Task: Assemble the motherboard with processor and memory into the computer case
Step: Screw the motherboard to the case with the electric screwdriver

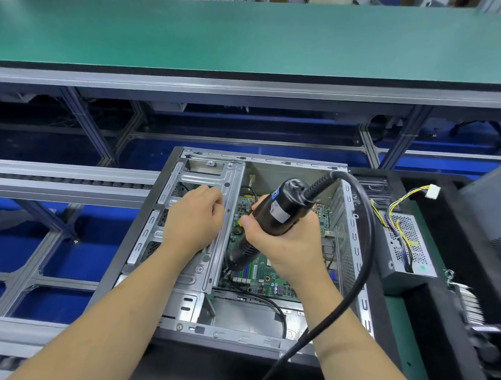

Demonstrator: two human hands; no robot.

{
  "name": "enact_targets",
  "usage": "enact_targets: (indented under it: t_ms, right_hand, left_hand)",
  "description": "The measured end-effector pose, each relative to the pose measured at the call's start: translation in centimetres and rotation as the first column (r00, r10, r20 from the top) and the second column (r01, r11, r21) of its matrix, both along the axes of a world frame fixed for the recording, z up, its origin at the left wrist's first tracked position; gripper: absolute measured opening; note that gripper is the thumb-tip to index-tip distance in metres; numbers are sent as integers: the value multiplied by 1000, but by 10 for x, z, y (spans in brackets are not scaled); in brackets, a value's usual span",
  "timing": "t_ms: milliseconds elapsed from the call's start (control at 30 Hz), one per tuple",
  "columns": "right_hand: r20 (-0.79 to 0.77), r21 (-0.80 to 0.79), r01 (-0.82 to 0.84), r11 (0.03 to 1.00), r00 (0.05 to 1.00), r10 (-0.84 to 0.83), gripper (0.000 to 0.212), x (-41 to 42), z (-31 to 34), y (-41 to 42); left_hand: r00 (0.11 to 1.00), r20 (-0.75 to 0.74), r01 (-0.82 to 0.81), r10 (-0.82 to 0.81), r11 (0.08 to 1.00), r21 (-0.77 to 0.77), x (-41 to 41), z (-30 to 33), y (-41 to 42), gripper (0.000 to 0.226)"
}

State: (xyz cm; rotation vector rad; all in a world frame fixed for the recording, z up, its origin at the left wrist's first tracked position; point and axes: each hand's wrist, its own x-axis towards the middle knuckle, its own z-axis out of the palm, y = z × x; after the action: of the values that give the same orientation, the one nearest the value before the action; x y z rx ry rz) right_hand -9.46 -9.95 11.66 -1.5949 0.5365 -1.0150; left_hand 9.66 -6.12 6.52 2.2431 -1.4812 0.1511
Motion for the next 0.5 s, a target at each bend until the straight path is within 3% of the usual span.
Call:
enact_targets:
  t_ms: [500]
  right_hand:
    - [3,-28,-17,999,1000,17,26,1,4,4]
  left_hand:
    - [1000,-13,-1,1,1000,-8,-1,1,1,12]
